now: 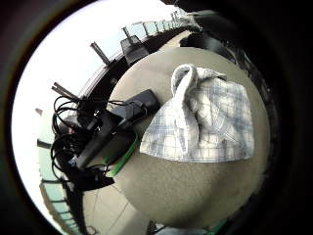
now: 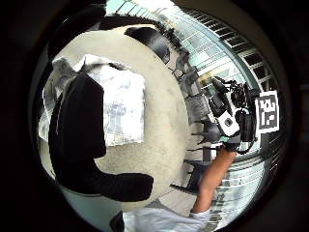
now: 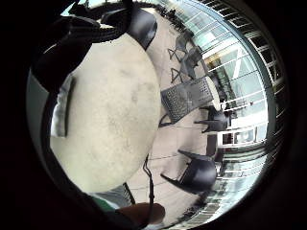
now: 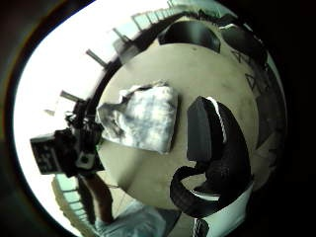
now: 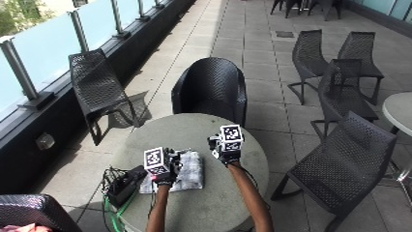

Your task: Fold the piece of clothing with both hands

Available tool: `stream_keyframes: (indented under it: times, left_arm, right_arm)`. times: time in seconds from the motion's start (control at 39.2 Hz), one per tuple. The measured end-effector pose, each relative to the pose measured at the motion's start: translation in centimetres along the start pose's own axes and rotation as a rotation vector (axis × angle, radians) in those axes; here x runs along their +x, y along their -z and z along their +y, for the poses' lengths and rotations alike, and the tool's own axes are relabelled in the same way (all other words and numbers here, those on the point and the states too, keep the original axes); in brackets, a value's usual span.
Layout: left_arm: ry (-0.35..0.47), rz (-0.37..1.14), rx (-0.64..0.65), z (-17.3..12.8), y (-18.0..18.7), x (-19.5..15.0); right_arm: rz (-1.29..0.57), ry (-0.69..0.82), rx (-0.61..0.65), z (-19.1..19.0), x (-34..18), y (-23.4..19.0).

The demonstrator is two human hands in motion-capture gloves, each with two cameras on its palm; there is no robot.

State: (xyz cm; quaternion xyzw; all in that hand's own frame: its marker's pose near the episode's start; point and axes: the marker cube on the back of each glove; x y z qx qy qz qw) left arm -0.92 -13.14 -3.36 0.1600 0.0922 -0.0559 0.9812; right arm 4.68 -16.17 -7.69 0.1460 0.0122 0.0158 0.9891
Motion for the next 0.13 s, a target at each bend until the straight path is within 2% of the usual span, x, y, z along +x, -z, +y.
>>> stream_keyframes:
  times: [0.13]
  left_arm:
    - [-0.017, -0.007, 0.002, -0.1, -0.54, 0.18]
  right_arm:
    - [-0.109, -0.029, 0.098, 0.78, 0.71, 1.07]
